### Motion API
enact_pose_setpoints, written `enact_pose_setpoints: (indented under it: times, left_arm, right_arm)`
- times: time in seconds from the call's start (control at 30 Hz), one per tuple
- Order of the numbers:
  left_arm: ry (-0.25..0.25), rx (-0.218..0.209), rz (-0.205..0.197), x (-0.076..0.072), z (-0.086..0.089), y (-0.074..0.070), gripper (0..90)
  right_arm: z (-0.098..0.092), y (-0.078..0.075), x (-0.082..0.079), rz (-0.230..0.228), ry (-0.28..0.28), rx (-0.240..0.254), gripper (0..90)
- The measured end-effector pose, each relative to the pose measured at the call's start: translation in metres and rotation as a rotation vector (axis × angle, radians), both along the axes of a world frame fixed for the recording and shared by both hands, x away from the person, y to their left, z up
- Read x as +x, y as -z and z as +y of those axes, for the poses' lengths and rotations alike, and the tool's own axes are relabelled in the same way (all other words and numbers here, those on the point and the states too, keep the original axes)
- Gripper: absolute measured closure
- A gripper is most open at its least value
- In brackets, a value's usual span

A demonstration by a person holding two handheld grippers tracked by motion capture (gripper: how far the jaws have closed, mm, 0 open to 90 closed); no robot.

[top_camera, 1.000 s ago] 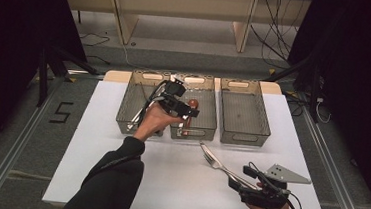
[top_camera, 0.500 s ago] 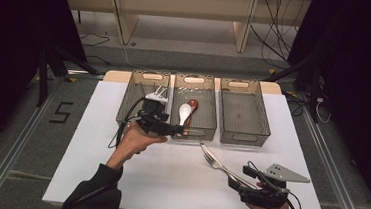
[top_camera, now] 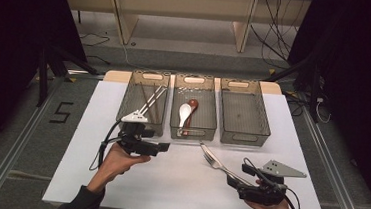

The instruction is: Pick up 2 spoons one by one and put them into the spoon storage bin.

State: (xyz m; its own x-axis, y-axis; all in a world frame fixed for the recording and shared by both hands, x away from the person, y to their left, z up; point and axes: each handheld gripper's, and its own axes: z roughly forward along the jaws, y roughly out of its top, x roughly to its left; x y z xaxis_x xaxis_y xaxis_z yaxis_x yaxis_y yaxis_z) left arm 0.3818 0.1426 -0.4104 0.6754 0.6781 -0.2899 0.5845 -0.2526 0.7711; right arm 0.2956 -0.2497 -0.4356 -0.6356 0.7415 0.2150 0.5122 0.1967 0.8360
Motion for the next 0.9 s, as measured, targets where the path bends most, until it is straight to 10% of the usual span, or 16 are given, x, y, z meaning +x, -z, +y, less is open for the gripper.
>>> enact_pose_setpoints:
  times: [0.9]
  left_arm:
    - [-0.028, -0.037, -0.055, -0.039, 0.031, 0.024, 17.2]
  right_arm:
    - [0.002, -0.008, 0.032, 0.067, -0.008, -0.135, 27.8]
